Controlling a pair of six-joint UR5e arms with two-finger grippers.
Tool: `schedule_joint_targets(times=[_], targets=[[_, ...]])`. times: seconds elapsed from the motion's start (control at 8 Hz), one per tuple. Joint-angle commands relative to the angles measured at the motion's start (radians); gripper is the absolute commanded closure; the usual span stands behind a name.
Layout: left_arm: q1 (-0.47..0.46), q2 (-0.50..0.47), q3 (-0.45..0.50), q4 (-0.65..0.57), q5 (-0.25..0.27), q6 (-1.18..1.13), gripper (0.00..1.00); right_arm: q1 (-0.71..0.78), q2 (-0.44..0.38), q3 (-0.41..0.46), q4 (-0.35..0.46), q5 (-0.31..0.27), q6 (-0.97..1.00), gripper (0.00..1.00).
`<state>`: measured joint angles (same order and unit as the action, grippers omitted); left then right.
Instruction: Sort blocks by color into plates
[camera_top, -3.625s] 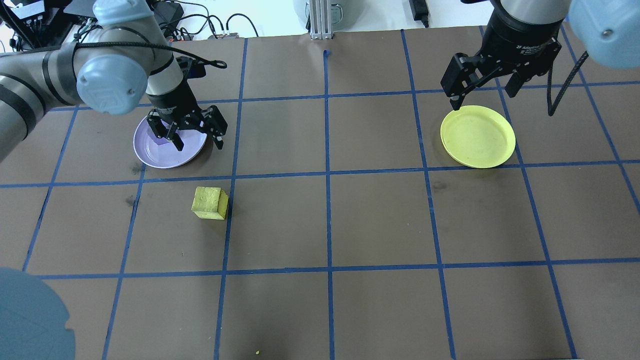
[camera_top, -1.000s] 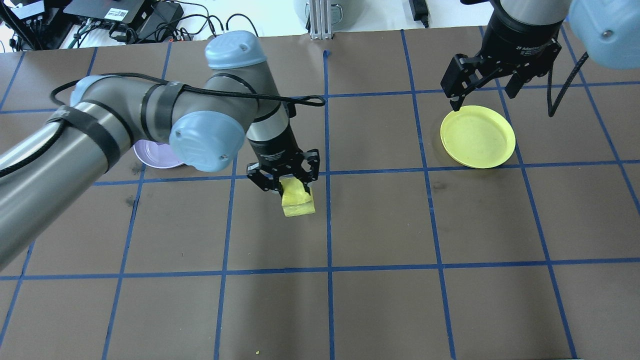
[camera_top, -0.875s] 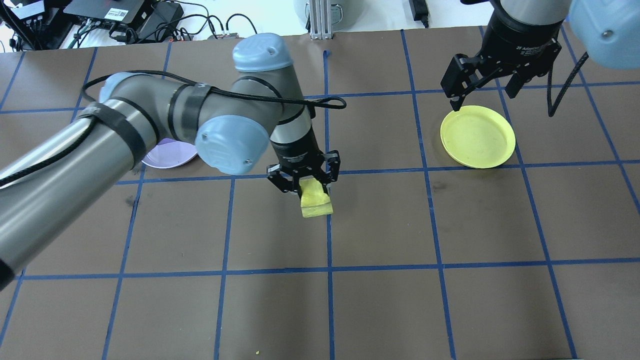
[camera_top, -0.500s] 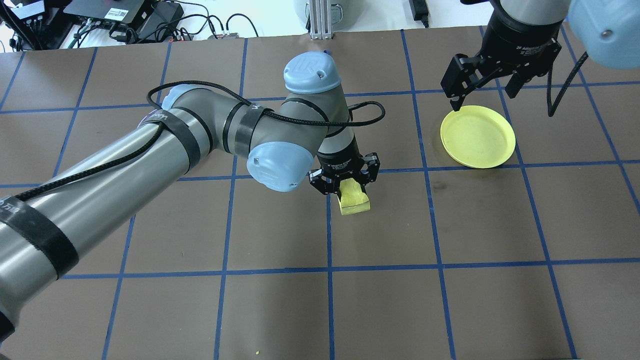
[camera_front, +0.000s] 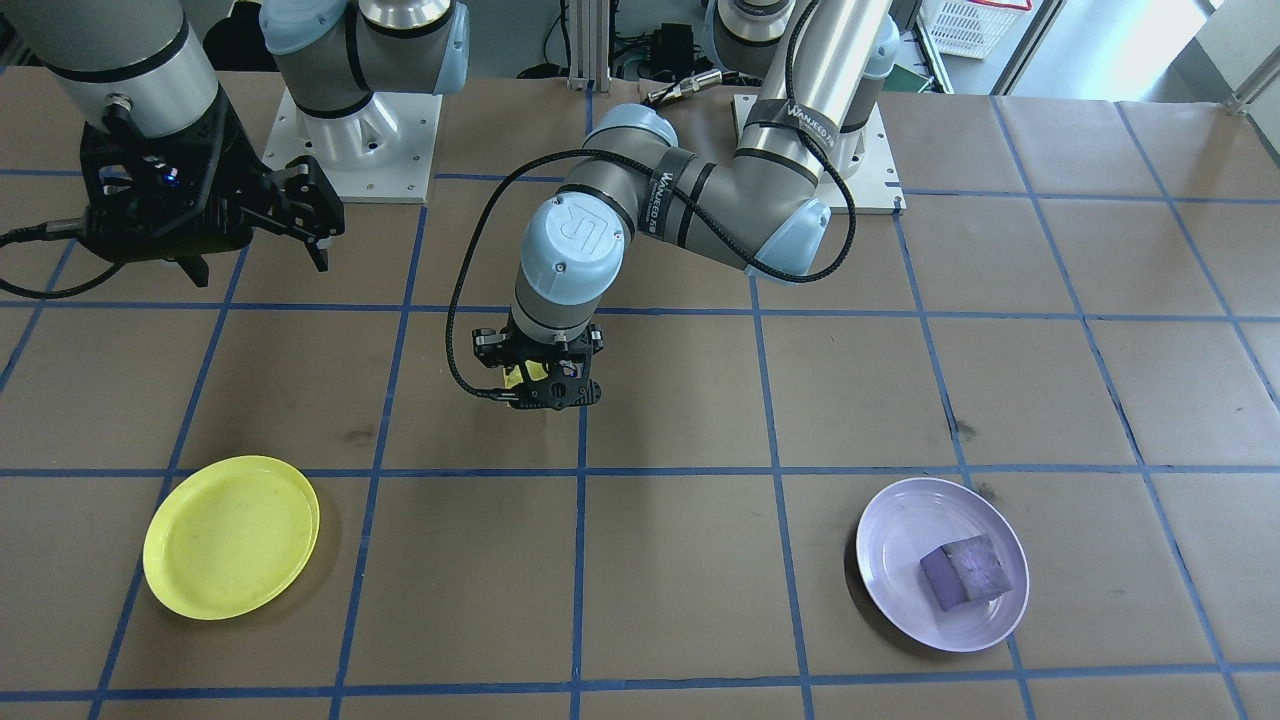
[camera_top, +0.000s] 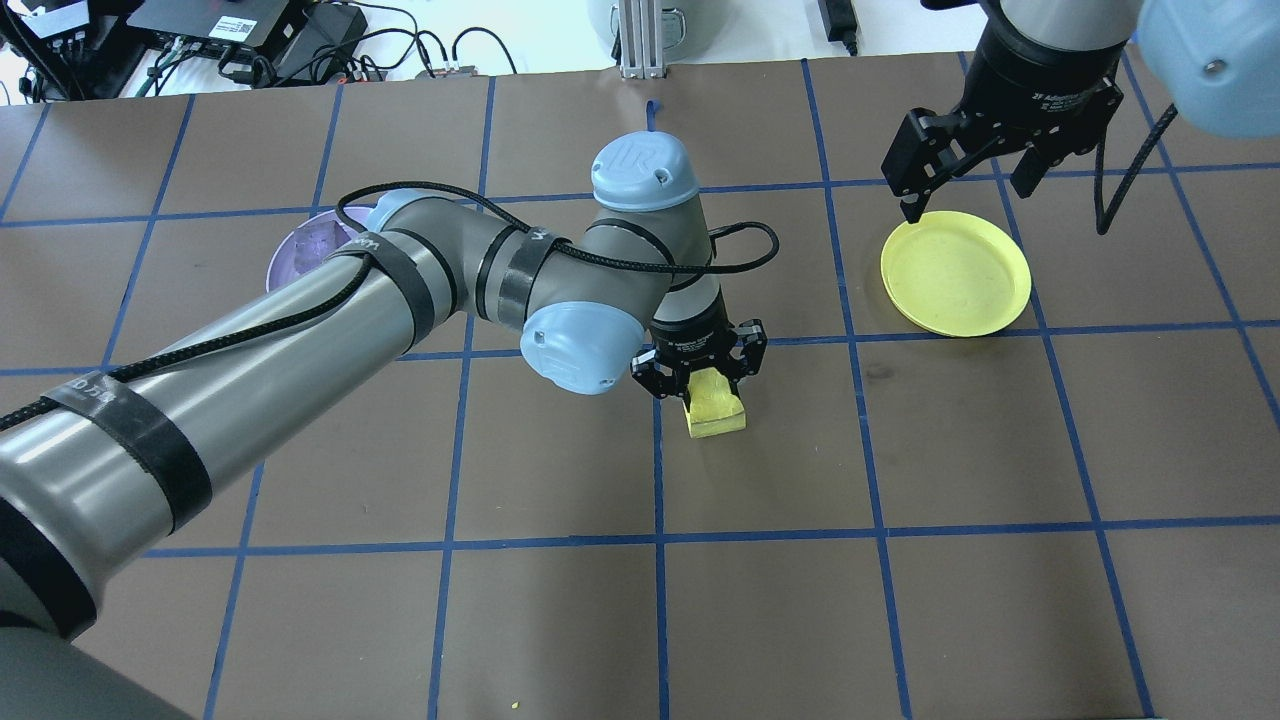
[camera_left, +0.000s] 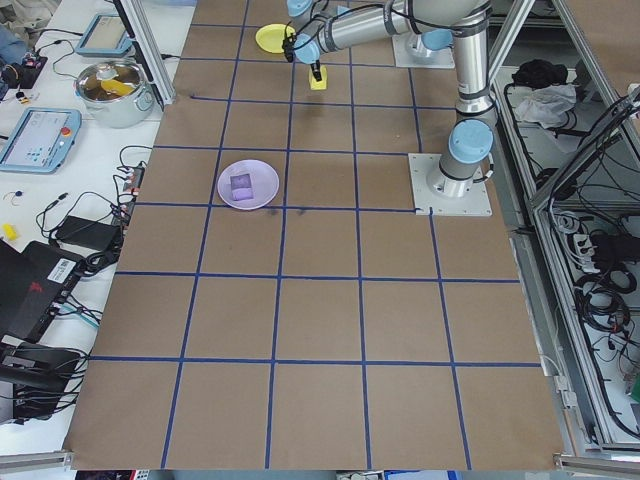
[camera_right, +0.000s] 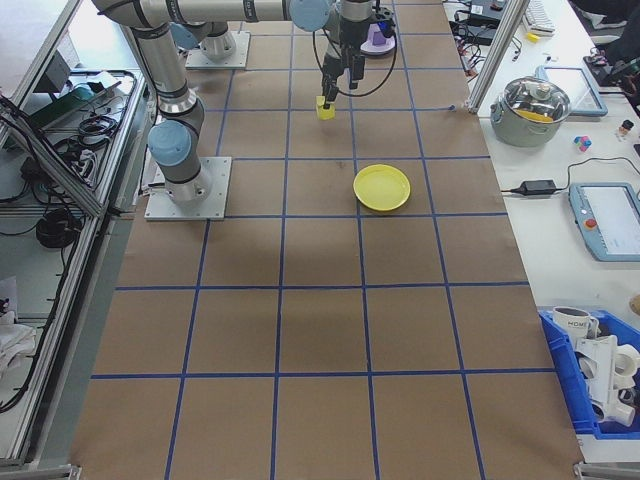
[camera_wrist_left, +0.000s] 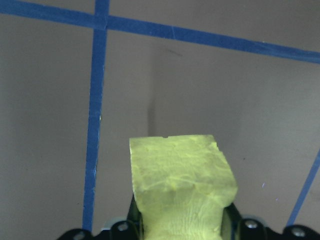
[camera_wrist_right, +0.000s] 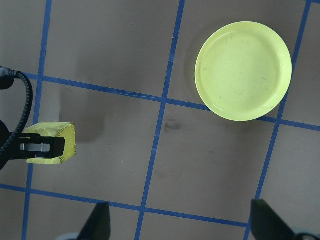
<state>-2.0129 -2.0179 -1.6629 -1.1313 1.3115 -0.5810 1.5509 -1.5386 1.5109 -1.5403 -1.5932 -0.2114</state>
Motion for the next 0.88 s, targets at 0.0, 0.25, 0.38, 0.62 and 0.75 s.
schedule_joint_targets(times=[0.0, 0.25, 0.38, 0.62, 0.75], targets=[[-0.003, -0.050, -0.003, 0.109, 0.002, -0.017, 0.19, 0.000, -0.002, 0.000, 0.014, -0.001, 0.000, 0.00], [-0.003, -0.054, -0.003, 0.160, 0.003, -0.016, 0.09, 0.000, -0.003, -0.002, 0.003, -0.001, -0.005, 0.00], [-0.003, -0.048, -0.003, 0.159, 0.005, -0.019, 0.09, 0.000, -0.003, -0.002, -0.004, -0.001, -0.003, 0.00], [0.005, -0.009, 0.003, 0.157, 0.006, -0.005, 0.09, -0.002, 0.005, -0.002, -0.009, 0.001, 0.001, 0.00], [0.023, 0.017, 0.006, 0.159, 0.003, 0.022, 0.01, -0.002, 0.005, -0.002, -0.006, 0.001, -0.002, 0.00]])
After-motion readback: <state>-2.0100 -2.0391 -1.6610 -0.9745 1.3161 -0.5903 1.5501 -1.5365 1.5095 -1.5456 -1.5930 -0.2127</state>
